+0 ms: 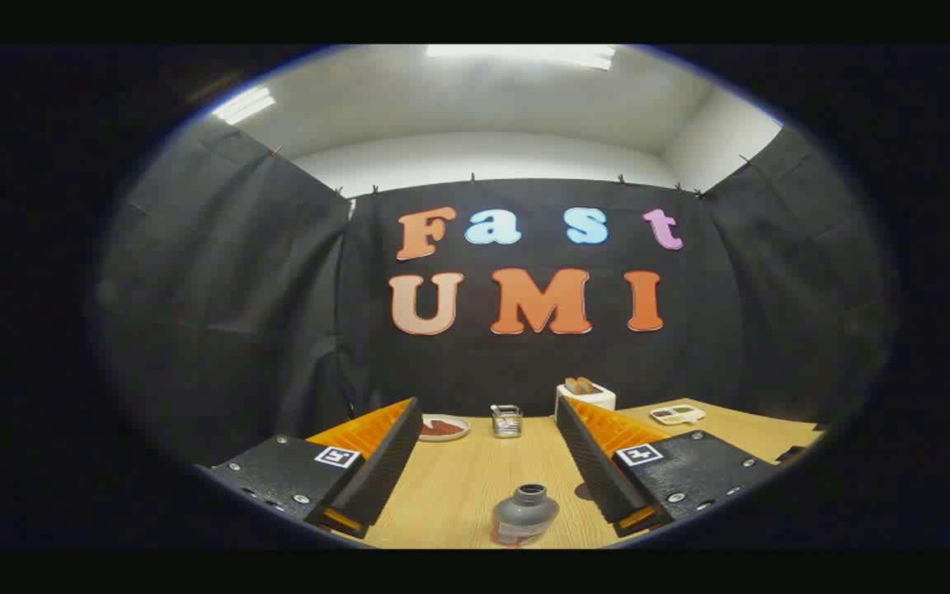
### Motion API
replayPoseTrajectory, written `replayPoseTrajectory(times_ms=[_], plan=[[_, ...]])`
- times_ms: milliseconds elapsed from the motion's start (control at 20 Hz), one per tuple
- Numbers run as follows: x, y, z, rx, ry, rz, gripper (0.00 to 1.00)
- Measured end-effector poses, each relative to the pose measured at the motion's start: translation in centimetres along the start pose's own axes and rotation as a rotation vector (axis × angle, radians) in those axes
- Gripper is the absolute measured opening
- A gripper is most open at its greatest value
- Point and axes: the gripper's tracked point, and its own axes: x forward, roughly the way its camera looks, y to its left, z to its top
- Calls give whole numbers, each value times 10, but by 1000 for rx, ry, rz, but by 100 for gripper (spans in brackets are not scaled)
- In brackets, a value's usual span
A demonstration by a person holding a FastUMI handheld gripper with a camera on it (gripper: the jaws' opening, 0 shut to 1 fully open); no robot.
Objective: Take the bottle from table, then pour the juice into the cup, finally place the bottle on the coaster
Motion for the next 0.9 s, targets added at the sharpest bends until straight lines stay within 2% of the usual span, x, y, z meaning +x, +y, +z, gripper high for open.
replayPoseTrajectory(times_ms=[150, 700, 900], plan=[[5, 0, -6, -19, 14, 4, 97], [25, -11, 19, -23, 22, 37, 97], [28, -23, 27, -27, 4, 10, 97]])
